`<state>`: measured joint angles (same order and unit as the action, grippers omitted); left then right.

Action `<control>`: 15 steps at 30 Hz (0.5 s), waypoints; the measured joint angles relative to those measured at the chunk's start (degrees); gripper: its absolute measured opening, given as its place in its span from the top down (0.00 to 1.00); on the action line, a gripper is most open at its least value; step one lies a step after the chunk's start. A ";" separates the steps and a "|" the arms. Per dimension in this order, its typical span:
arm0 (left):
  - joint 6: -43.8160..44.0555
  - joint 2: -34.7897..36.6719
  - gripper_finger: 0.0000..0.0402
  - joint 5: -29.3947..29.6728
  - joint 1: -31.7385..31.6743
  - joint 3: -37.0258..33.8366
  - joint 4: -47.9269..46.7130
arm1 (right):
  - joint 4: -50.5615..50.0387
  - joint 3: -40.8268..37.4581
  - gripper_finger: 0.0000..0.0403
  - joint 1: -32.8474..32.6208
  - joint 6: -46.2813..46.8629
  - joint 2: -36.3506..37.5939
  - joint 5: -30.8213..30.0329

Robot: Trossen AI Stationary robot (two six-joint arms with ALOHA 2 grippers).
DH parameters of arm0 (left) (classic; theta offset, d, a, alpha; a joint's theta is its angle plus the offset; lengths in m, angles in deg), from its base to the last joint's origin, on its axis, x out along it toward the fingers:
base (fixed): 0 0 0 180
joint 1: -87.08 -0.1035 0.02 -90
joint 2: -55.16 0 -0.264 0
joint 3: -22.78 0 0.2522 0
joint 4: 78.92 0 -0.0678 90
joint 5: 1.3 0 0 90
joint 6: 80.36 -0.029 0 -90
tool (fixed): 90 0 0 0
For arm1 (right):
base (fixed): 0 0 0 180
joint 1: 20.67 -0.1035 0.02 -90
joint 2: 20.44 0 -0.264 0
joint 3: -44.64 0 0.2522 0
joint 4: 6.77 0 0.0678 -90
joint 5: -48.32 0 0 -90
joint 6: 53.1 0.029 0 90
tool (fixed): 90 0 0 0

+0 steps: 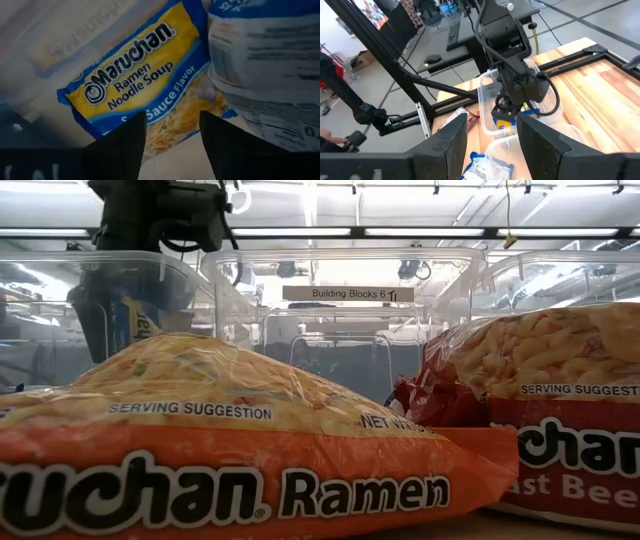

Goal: Sort Maruchan noodles
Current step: Adjust the blue noodle pack

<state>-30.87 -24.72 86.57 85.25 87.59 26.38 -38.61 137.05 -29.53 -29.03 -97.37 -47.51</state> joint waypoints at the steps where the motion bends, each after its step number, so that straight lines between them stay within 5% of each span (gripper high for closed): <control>1: -1.31 0.00 0.53 -0.25 0.00 0.00 0.69 | -0.10 0.00 0.56 0.00 0.00 0.00 0.00; 7: -5.76 0.01 0.53 -3.66 0.84 -0.04 16.78 | -0.42 0.00 0.56 0.00 -0.01 0.00 0.00; 15: -10.42 0.11 0.53 -3.65 1.01 -0.02 15.74 | -0.70 0.00 0.56 0.00 0.11 0.00 -0.01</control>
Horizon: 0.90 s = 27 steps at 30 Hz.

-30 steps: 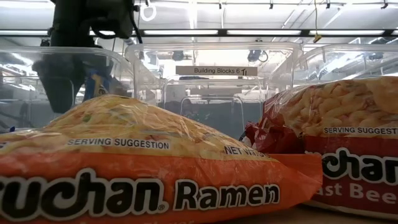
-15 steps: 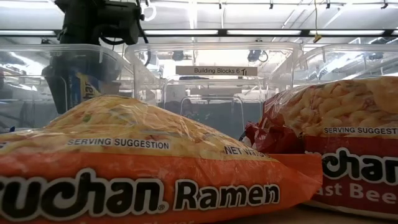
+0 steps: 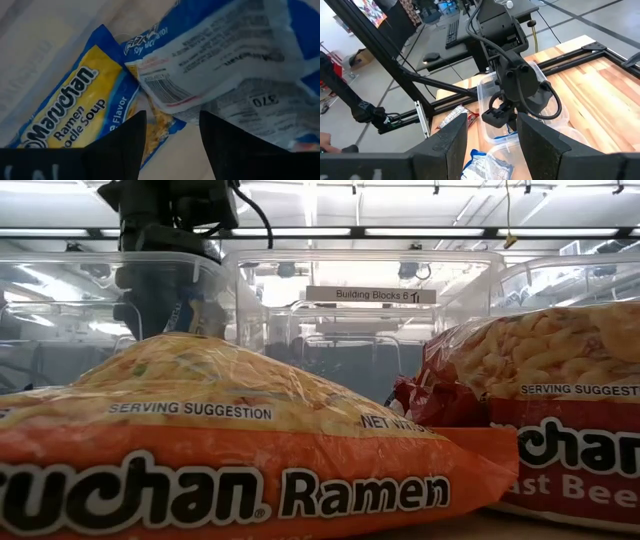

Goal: Sort Maruchan noodles
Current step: Adjust the blue noodle pack

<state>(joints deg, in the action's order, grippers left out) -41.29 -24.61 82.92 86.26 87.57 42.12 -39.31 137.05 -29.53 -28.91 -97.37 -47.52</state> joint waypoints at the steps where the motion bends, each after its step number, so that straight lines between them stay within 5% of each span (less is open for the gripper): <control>1: -1.74 0.00 0.53 0.28 0.16 0.00 0.06 | 0.00 0.00 0.56 0.05 0.21 0.00 -0.01; 19: 7.69 5.88 0.53 6.31 -0.47 -0.33 -9.40 | 0.07 0.00 0.56 0.72 2.79 0.02 -0.62; 27: 18.52 6.06 0.53 4.97 -1.78 -7.87 -6.24 | 0.24 0.00 0.56 0.81 3.06 0.02 -0.75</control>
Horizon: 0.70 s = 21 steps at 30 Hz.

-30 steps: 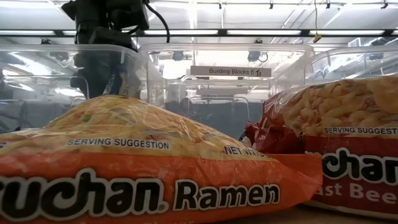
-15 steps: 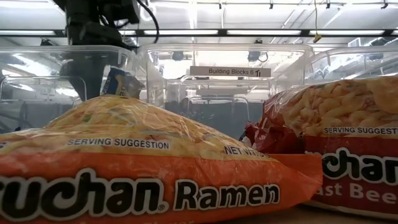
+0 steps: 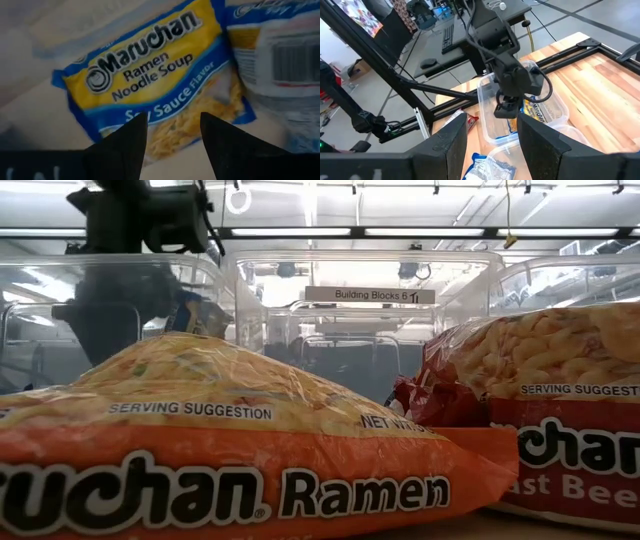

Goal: Sort Maruchan noodles
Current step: Adjust the blue noodle pack

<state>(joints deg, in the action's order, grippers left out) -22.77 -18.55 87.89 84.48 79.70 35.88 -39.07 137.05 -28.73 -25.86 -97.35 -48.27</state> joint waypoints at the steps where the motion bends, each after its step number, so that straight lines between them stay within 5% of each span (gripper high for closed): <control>1: 0.49 0.09 0.53 0.27 0.05 -0.31 1.21 | 0.00 0.00 0.56 0.02 0.00 0.00 0.00; 21: 5.73 -2.69 0.53 5.22 -0.33 -0.46 3.41 | -0.44 0.00 0.56 0.00 -0.47 0.00 0.14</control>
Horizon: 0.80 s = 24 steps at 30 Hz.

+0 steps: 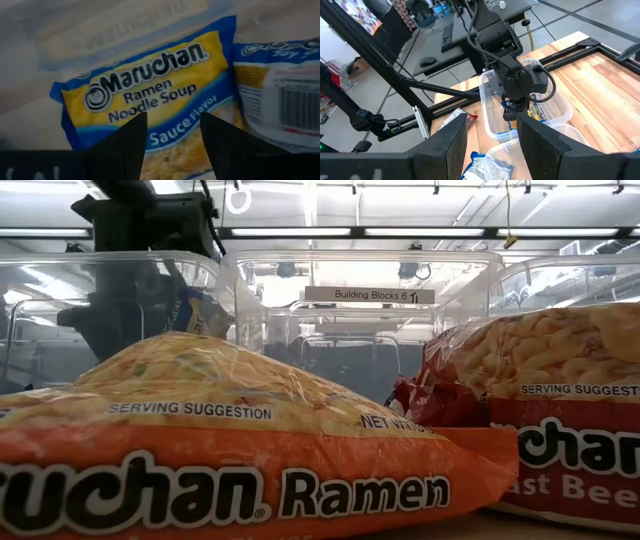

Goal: Sort Maruchan noodles
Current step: Adjust the blue noodle pack

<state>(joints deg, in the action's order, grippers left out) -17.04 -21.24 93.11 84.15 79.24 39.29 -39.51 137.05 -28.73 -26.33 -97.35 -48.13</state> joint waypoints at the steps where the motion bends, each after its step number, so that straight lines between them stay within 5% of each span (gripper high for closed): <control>1: -0.62 -0.71 0.53 0.37 0.18 0.02 0.37 | 0.01 0.00 0.56 0.00 -0.21 0.00 0.03; 14: -5.91 -6.19 0.54 3.07 3.26 0.00 7.84 | -0.94 0.00 0.56 -0.59 -0.99 0.04 0.18; 24: -3.98 -5.21 0.86 3.29 3.55 0.15 3.61 | -1.36 0.00 0.56 -0.66 -1.34 0.04 0.56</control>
<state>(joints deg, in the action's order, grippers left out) -21.01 -26.45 96.40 87.70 79.39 42.90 -40.87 137.05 -29.38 -27.67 -97.30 -47.57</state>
